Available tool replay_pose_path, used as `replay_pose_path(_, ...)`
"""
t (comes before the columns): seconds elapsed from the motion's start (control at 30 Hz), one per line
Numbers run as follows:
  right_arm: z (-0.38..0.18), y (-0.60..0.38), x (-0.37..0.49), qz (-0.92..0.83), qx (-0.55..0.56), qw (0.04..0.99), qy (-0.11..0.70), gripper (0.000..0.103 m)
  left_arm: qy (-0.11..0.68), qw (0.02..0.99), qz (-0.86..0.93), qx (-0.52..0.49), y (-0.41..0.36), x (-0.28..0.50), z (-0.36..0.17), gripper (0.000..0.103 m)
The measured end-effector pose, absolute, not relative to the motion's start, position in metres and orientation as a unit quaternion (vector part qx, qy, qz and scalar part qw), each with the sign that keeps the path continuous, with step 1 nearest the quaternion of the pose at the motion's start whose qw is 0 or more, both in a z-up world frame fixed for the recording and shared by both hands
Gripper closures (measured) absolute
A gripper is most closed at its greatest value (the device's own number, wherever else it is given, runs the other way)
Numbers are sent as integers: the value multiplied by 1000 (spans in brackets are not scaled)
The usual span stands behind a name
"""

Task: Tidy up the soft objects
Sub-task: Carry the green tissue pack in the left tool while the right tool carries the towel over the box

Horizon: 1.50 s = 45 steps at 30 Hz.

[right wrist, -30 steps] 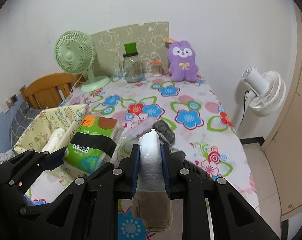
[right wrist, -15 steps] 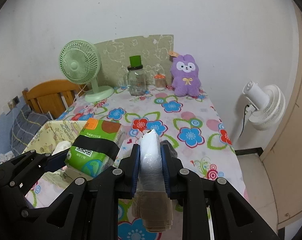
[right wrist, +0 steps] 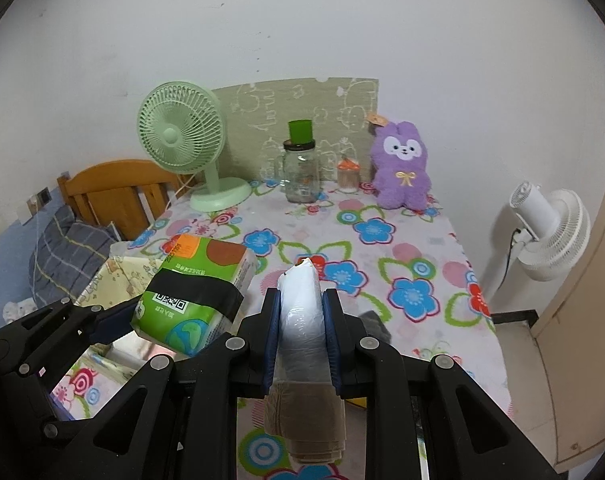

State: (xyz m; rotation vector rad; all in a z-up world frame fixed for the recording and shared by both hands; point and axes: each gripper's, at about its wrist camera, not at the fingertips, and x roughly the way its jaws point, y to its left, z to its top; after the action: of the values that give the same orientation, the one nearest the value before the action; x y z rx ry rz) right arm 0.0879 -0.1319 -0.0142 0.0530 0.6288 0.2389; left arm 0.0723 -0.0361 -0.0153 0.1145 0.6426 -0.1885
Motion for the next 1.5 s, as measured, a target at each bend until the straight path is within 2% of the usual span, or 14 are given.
replay_pose_path(0.97, -21, -25, 129, 198, -9, 925, 326, 79, 341, 939, -13, 30, 56, 101, -31, 48)
replay_pose_path(1.5, -48, 20, 149, 220, -18, 910, 351, 79, 381, 924, 22, 23, 96, 110, -66, 48)
